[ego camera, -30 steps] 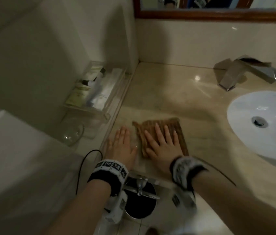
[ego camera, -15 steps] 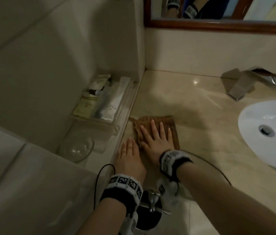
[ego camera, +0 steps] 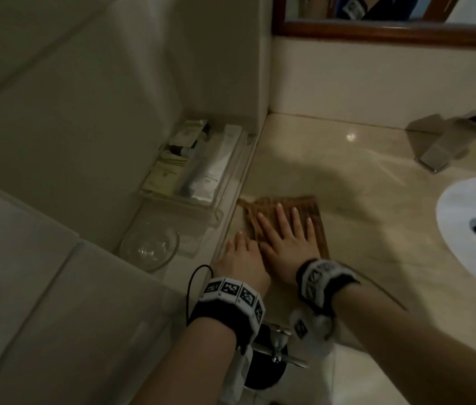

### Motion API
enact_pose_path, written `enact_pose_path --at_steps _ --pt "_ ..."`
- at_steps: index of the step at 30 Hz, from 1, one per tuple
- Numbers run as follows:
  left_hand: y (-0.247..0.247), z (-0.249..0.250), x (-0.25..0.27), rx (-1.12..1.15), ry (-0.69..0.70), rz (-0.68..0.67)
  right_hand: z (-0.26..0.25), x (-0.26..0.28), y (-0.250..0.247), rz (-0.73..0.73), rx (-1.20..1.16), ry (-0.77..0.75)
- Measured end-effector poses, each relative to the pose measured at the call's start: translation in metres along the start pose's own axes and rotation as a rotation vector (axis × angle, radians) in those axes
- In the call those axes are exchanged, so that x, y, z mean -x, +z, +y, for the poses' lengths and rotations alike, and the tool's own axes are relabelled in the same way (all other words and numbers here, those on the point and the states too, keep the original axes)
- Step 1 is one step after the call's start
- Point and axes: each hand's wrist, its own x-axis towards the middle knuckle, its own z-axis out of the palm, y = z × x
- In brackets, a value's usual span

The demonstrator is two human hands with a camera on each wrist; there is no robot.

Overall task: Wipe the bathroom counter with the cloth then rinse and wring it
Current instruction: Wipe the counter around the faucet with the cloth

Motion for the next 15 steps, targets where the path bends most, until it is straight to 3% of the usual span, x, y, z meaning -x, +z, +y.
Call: enact_pose_path --at_steps 3,5,10,12,15 --pt "-0.005 0.0 0.003 -0.022 0.01 0.005 -0.003 -0.057 -0.019 0.019 -0.007 0.01" --pt "-0.007 -0.001 0.005 -0.046 0.022 -0.001 -0.004 -0.066 -0.023 0.011 -0.001 0.012" --pt "-0.017 0.005 0.009 -0.074 0.015 -0.016 0.009 0.029 0.018 0.077 0.001 -0.022" --pt "-0.022 0.007 0.013 -0.096 0.017 -0.021 0.019 0.079 0.033 0.022 0.009 -0.031" --pt "-0.022 0.007 0.014 -0.172 0.034 -0.037 0.044 0.087 0.031 -0.017 0.015 -0.005"
